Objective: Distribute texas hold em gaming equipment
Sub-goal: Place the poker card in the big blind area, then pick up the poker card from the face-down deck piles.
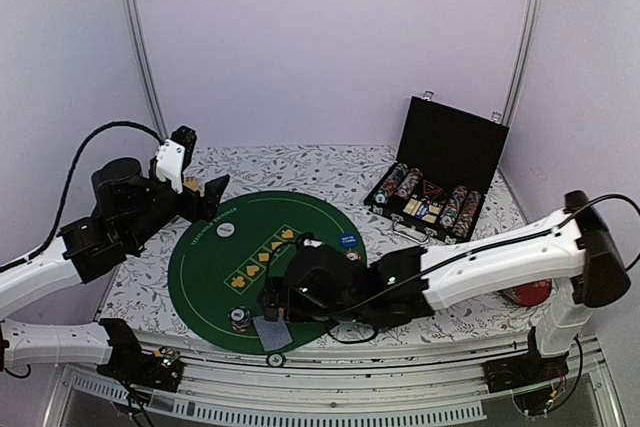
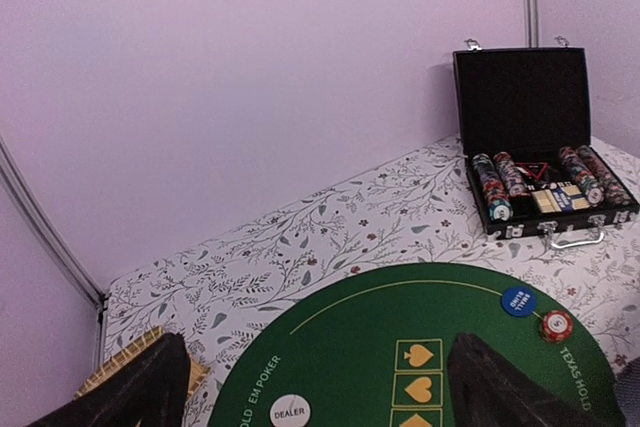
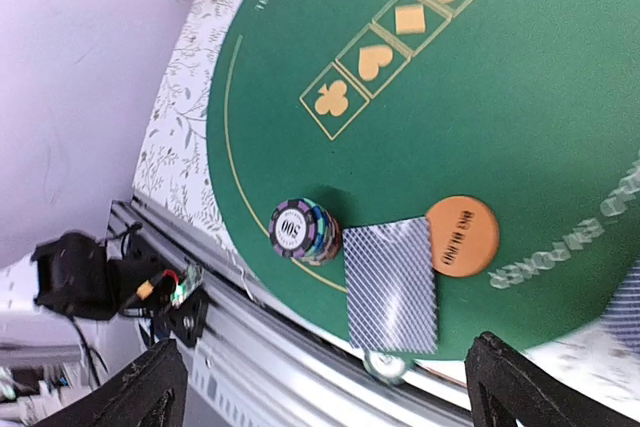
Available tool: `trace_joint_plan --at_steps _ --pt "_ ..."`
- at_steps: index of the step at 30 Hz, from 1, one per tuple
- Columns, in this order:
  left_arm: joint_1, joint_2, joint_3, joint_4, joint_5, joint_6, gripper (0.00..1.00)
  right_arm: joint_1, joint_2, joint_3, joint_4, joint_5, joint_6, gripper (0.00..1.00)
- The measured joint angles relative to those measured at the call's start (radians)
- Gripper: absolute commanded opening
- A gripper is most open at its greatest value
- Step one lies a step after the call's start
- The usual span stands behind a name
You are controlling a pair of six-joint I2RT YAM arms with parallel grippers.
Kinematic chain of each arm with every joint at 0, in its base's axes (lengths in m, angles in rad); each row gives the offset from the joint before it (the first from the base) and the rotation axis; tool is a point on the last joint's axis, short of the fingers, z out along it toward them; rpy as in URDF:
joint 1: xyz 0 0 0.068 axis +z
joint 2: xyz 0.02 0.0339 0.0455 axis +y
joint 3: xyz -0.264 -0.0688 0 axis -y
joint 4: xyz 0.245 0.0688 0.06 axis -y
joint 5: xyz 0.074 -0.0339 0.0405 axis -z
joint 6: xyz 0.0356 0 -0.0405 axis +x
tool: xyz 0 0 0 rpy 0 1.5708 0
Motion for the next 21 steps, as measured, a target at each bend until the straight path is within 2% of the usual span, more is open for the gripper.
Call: trace_joint_plan --at_steps 5,9,11,15,19,21 --pt "0.0 0.021 0.018 -0.043 0.062 -0.044 0.75 -0.046 -0.289 -0.118 -0.175 -0.021 -0.145 0.99" --pt "-0.048 0.063 0.081 -0.106 0.17 -0.198 0.74 -0.18 -0.494 -0.302 -0.28 -0.062 -0.203 0.99" --pt "-0.142 0.092 0.084 -0.094 0.193 -0.294 0.76 -0.269 -0.569 -0.403 -0.323 -0.096 -0.238 0.99" --pt "-0.319 0.275 0.083 -0.041 0.262 -0.495 0.78 -0.434 -0.678 -0.567 -0.349 -0.246 -0.328 0.99" --pt "-0.346 0.511 0.055 0.019 0.355 -0.651 0.8 -0.547 -0.722 -0.635 -0.341 -0.363 -0.421 0.99" --pt "-0.346 0.605 0.054 0.049 0.394 -0.696 0.8 -0.587 -0.724 -0.661 -0.306 -0.414 -0.456 0.95"
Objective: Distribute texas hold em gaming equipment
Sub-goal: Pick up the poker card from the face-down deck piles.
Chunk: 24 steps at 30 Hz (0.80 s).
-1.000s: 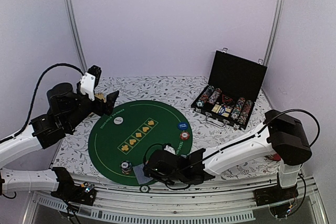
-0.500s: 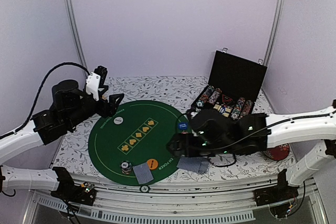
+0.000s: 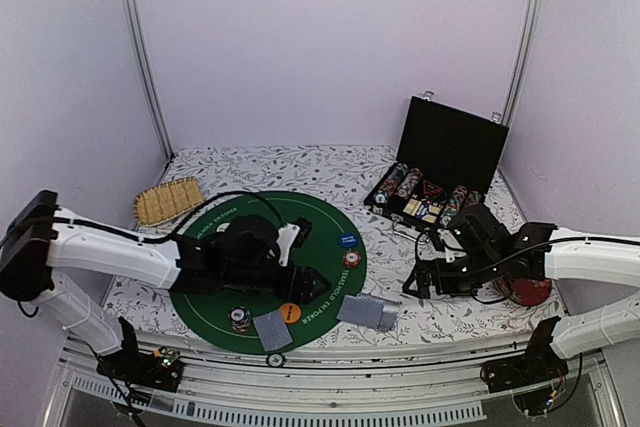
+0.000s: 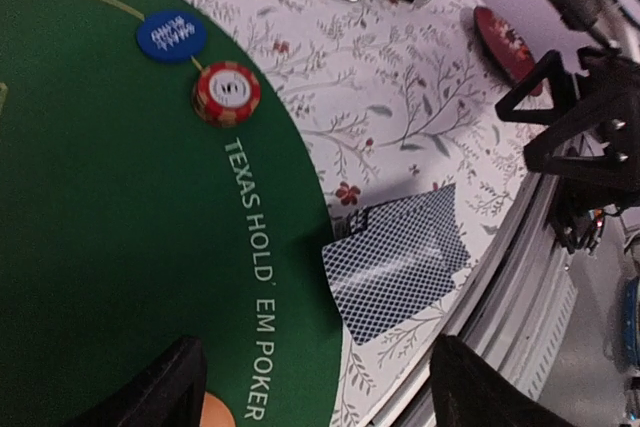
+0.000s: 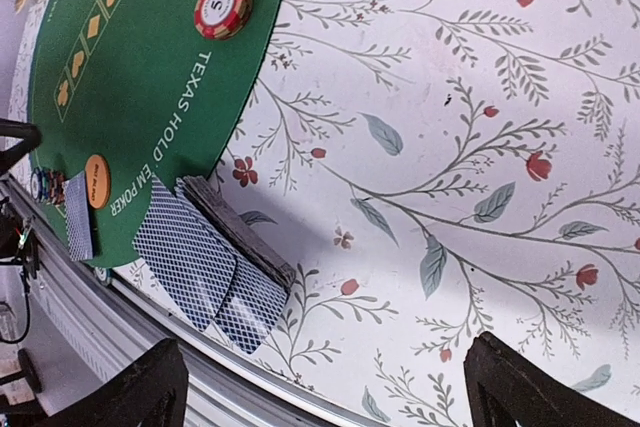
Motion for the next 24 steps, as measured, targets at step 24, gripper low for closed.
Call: trace_joint_plan --at_steps 24 --pt "0.0 0.394 0.123 0.154 0.226 -0.175 0.53 -0.033 0.256 -0.078 0.275 -0.297 -0.097 0.69"
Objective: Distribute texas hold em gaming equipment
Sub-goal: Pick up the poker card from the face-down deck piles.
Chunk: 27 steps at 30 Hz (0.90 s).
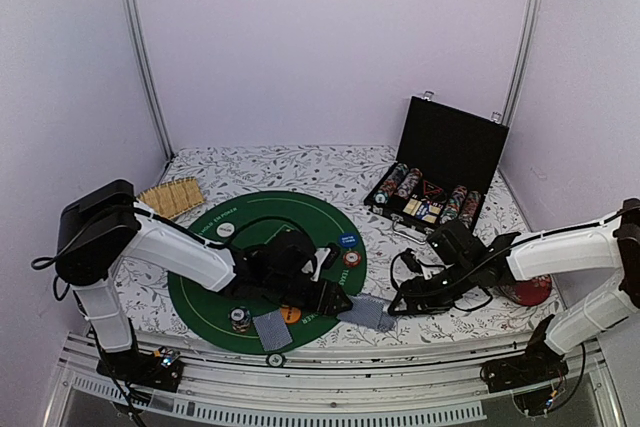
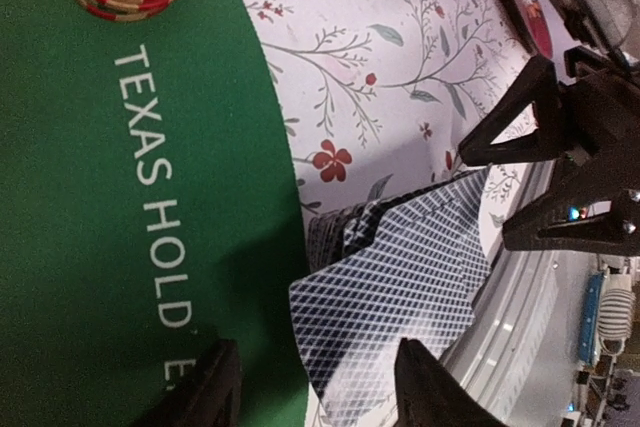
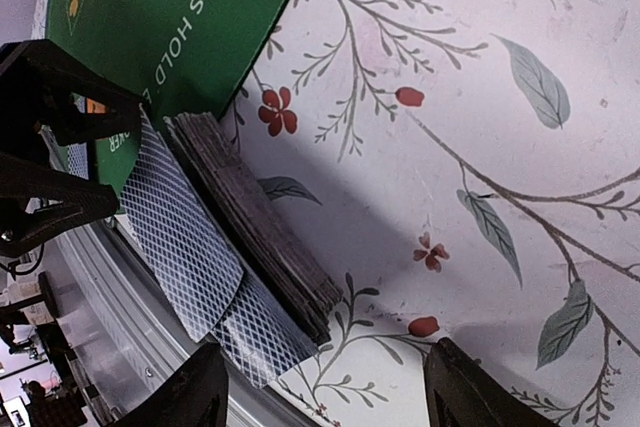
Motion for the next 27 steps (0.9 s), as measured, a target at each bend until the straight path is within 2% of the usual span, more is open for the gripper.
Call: trace_joint_plan --at_steps 8,12,22,27 --pt "0.0 0.007 0.0 0.005 0.012 0.002 0.4 0.043 0.076 0.022 0.081 0.01 0.011 0.66" --pt "0.0 0.007 -0.001 0.026 0.023 0.002 0.32 0.065 0.101 0.04 0.094 0.044 0.021 0.62" --pt "0.009 0.007 -0.011 0.048 0.041 0.0 0.0 0.092 0.126 0.056 0.124 0.097 0.037 0.6" --pt "0.014 0.007 -0.019 0.048 0.041 0.006 0.0 0.093 0.126 0.056 0.124 0.1 0.041 0.6"
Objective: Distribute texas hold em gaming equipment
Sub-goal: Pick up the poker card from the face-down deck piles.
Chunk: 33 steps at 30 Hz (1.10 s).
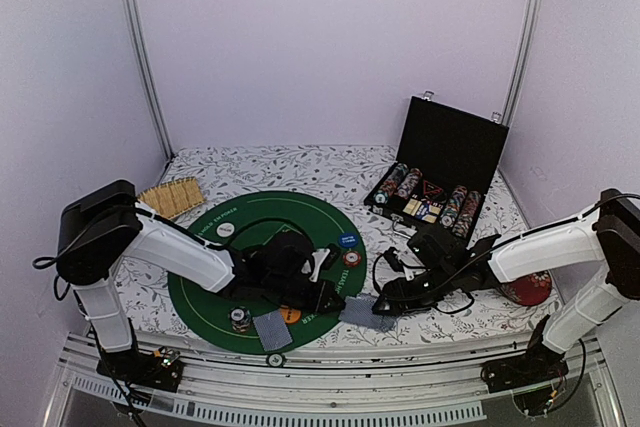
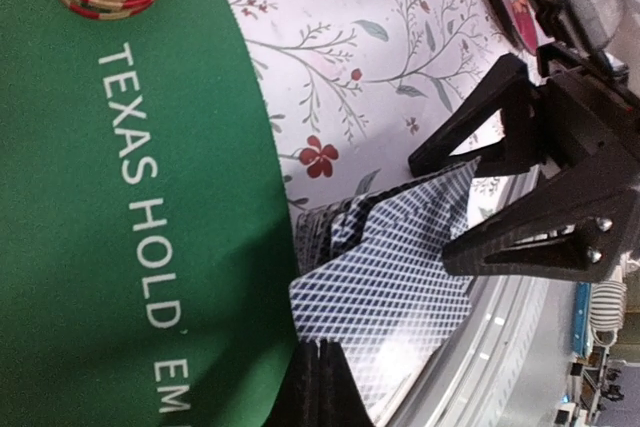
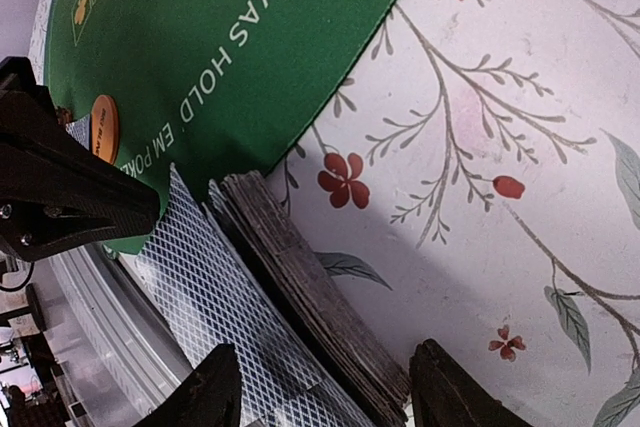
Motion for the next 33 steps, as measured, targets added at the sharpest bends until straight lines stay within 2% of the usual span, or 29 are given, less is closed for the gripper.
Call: trace_joint_plan --at_steps 3,7,15,23,33 --pt "0.005 0.0 -0.008 -0.001 0.0 0.002 0.01 0.001 -0.002 0.0 -0.003 0.009 0.0 0.61" --pt "0.015 0.0 -0.015 -0.002 0.0 0.008 0.14 0.005 -0.013 0.002 -0.029 0.043 0.0 0.62" --pt "0.018 0.0 -0.015 0.004 0.026 0.011 0.25 0.024 -0.03 0.032 -0.138 0.139 -0.001 0.64" --pt "0.018 0.0 -0.015 0.019 0.03 0.011 0.29 0.044 -0.044 0.065 -0.288 0.242 -0.003 0.65" --pt "0.019 0.0 -0.015 0.024 0.031 0.011 0.32 0.05 -0.084 0.064 -0.359 0.252 0.0 0.64"
